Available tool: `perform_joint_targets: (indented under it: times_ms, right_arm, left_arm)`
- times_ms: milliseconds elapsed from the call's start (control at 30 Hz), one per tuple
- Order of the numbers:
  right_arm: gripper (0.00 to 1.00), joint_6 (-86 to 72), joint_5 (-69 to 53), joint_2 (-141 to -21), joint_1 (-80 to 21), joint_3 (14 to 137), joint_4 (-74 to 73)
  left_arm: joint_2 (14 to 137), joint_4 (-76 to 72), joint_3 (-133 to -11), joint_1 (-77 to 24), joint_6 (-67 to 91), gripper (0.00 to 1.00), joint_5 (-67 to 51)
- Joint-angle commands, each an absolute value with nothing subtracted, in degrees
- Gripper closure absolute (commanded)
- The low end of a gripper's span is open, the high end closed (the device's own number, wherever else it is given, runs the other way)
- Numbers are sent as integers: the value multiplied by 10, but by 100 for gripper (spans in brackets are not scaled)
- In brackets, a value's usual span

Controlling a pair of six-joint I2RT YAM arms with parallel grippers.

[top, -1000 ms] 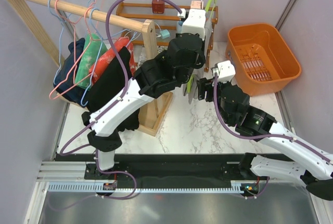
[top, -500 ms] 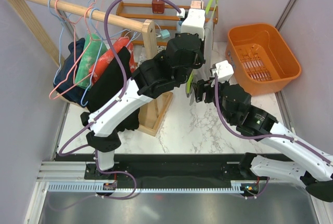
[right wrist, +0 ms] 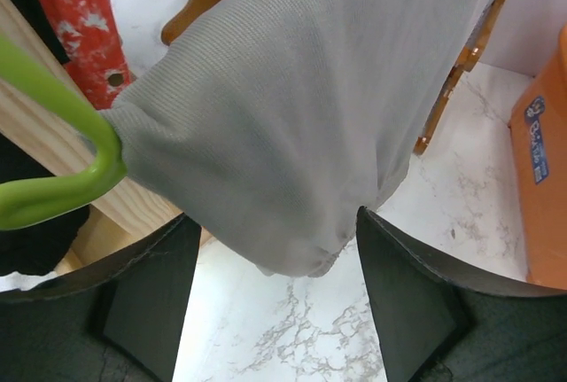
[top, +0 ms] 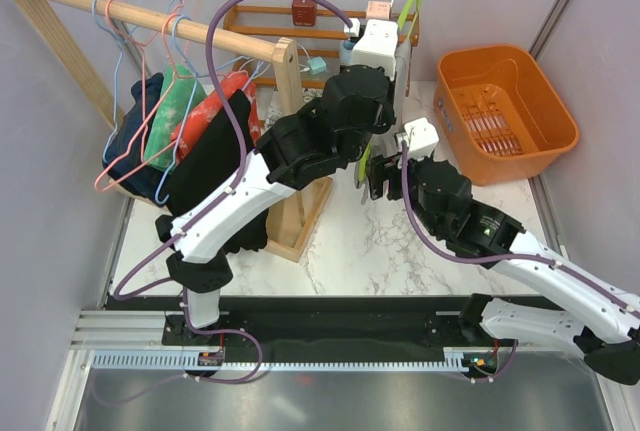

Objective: Remove the trousers from the hanger

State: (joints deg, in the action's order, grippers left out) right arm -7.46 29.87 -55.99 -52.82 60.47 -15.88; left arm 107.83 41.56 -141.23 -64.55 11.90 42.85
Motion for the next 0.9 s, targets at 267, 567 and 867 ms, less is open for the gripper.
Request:
perform_joint_targets:
  times_ms: [267, 567, 867]
  right_arm:
    - [24, -45, 323, -545, -503, 615, -165]
    - [22, -42, 288, -530, -484, 613, -171]
    - [17, -51, 250, -526, -472, 612, -184]
  left_arm:
    - [1027, 341, -1416, -642, 99, 98, 425]
    - [1025, 340, -1415, -642, 88, 98, 426]
    - [1025, 339, -1419, -640, 85, 98, 425]
